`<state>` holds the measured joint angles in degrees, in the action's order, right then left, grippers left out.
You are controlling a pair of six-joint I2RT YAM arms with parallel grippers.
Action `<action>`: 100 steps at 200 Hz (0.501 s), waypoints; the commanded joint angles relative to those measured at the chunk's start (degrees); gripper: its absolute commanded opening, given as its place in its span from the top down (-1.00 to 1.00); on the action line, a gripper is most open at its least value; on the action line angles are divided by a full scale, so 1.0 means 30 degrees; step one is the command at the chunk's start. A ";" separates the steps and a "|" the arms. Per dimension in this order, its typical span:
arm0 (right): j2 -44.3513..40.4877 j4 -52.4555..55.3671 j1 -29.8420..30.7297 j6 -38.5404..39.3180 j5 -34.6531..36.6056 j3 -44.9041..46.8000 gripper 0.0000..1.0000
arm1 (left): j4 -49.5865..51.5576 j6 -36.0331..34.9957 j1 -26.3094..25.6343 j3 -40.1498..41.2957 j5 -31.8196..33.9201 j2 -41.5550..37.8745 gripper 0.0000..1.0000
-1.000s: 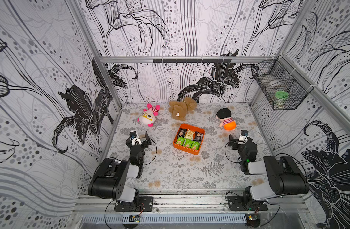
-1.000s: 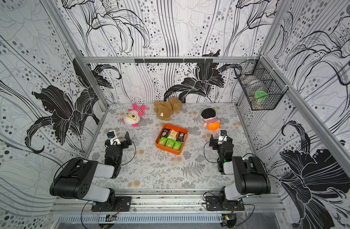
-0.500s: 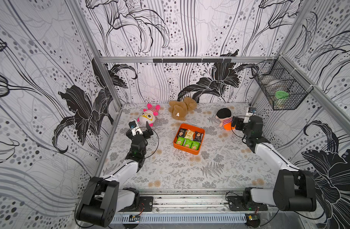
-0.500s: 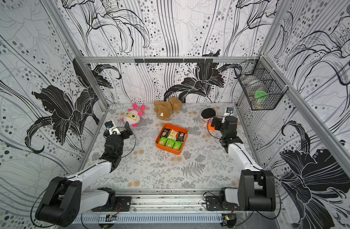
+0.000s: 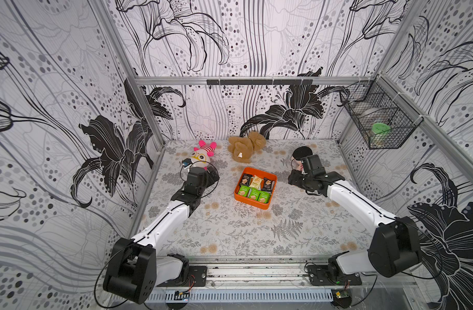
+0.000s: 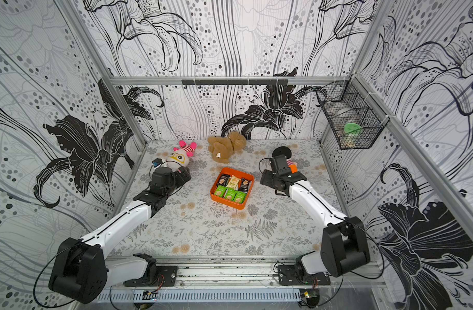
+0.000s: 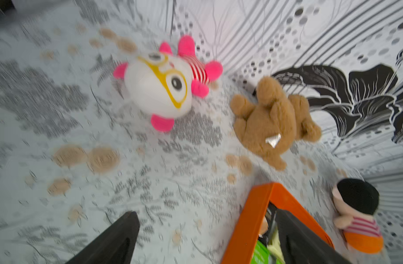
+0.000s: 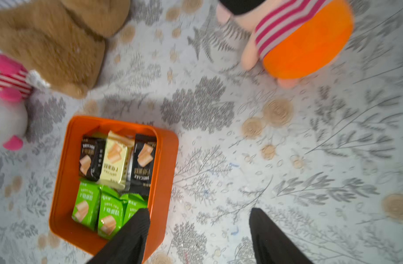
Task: Take the cookies out of the storage box
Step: Move the storage box to the center of the board.
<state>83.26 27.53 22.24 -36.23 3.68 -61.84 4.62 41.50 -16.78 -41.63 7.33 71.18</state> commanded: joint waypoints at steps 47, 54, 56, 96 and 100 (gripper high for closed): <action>0.5855 0.2527 0.2922 -0.2539 0.0409 -0.4728 0.01 | 0.1511 0.1439 -0.0649 0.0892 -0.2722 0.0334 -0.95; 0.6312 0.2718 0.2912 -0.2644 0.0603 -0.5253 0.04 | 0.1715 0.1341 -0.0649 0.0936 -0.2583 0.0132 -0.95; 0.6441 0.2791 0.2917 -0.2656 0.0680 -0.5430 0.06 | 0.1756 0.1343 -0.0649 0.0951 -0.2552 0.0059 -0.95; 0.8399 0.4648 0.2958 -0.2763 0.2088 -0.7764 0.12 | 0.2200 0.1140 -0.0649 0.2376 -0.1614 -0.1813 -0.95; 0.8498 0.4697 0.2941 -0.2735 0.2142 -0.7854 0.12 | 0.2287 0.1115 -0.0649 0.2485 -0.1517 -0.1944 -0.95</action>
<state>106.72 36.03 31.16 -43.18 6.55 -82.50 10.63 45.76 -18.72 -36.67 0.56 68.62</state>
